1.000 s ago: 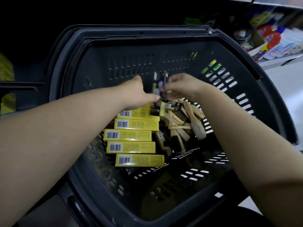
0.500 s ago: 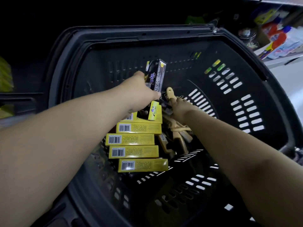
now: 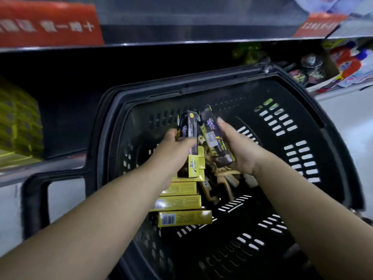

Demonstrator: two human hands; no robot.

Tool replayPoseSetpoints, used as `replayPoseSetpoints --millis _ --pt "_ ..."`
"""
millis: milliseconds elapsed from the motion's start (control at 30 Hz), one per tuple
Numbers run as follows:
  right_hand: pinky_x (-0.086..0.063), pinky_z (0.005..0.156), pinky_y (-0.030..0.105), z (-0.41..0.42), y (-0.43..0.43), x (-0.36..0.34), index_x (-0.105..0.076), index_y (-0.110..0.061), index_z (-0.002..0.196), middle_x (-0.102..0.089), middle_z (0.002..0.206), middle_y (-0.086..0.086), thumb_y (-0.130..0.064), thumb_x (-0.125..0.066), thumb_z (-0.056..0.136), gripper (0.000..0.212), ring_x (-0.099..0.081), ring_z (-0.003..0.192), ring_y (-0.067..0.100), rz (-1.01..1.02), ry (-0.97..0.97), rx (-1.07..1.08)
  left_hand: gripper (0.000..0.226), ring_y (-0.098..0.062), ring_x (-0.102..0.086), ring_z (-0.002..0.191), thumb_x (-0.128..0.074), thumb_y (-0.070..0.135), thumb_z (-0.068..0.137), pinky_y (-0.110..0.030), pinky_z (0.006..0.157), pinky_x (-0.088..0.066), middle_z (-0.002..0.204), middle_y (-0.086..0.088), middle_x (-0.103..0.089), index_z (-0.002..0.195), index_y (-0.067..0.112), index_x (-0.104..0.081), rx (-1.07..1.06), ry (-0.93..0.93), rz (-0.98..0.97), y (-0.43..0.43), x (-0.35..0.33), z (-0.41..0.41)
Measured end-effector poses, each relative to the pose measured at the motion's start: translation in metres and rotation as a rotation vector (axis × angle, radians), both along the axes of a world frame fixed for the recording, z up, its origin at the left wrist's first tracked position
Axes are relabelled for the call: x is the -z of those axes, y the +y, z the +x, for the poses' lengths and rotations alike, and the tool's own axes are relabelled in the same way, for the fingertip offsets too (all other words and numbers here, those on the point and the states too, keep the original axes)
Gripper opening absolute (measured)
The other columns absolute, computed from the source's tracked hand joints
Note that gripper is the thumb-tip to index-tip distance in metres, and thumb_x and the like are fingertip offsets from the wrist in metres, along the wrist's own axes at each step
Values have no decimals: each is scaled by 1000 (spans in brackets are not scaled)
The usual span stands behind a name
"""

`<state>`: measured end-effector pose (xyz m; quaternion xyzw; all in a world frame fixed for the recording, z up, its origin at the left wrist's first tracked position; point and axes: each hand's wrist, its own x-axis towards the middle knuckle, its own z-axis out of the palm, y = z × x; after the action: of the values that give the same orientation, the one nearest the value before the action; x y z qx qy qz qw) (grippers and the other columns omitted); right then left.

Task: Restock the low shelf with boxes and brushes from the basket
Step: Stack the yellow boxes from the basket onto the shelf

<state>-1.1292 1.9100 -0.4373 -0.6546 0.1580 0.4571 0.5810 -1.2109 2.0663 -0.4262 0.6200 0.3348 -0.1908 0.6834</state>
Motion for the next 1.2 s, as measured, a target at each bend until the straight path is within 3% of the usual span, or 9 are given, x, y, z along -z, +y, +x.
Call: replayPoseSetpoints --millis 100,233,367,433,600,800,967,1067,1200 --pt "-51 85 42 -18 29 -20 -55 -10 125 -66 117 15 -48 -60 75 63 -66 105 28 220 1 97 59 -26 -54 116 -56 39 88 -48 101 -42 132 -4 -54 141 27 -33 -60 -22 -92 7 -10 -2" --pt "-56 79 40 -39 60 -36 -69 -13 108 -69 112 14 -34 -51 87 35 -67 100 28 351 -57 60 5 -22 -67 89 -56 33 90 -45 90 -52 97 -2 -70 93 30 -54 -81 -135 -134 28 -26 -10" --pt "-57 76 38 -61 88 -56 -60 -7 121 -66 116 16 -29 -50 92 38 -67 98 27 394 -106 34 27 -21 -66 91 -59 29 90 -42 89 -53 101 -4 -69 115 21 -54 -14 -230 -99 57 -50 -38" --pt "-58 72 35 -74 103 -67 -53 -6 127 -67 112 14 -24 -57 88 43 -68 93 25 396 -194 7 24 -20 -67 92 -64 24 87 -41 87 -54 101 -6 -70 109 19 -55 9 -266 -89 73 -63 -57" --pt "-56 76 31 -101 141 -94 -40 -28 134 -69 112 4 -20 -66 83 58 -69 96 20 336 -425 -281 31 -21 -71 84 -67 14 83 -32 67 -59 99 -11 -73 112 17 -56 15 -289 -115 123 -88 -110" --pt "-54 55 25 -128 215 -111 -52 -20 101 -70 76 -1 -19 -51 94 7 -69 66 15 235 -437 -573 42 -23 -70 92 -68 11 79 -33 70 -60 104 -8 -72 117 22 -55 -39 -242 -130 192 -88 -183" --pt "-47 46 15 -149 281 -97 -55 -24 81 -61 62 -8 -30 -54 92 13 -57 52 7 123 -432 -628 57 -19 -70 82 -69 22 71 -29 52 -55 102 -6 -73 125 17 -53 -205 -187 -104 259 -72 -230" --pt "-44 42 13 -158 318 -82 -60 -19 67 -59 50 -7 -41 -60 87 30 -54 40 5 9 -448 -603 51 -15 -66 86 -68 16 81 -24 61 -54 106 -3 -69 130 13 -52 -402 -149 104 304 -54 -249" --pt "-46 44 13 -166 362 -65 -61 -20 73 -64 52 -7 -47 -61 85 29 -59 44 4 -49 -476 -639 67 -22 -49 118 -71 25 82 -35 101 -39 133 -2 -52 140 11 -41 -619 -102 299 356 -32 -272"
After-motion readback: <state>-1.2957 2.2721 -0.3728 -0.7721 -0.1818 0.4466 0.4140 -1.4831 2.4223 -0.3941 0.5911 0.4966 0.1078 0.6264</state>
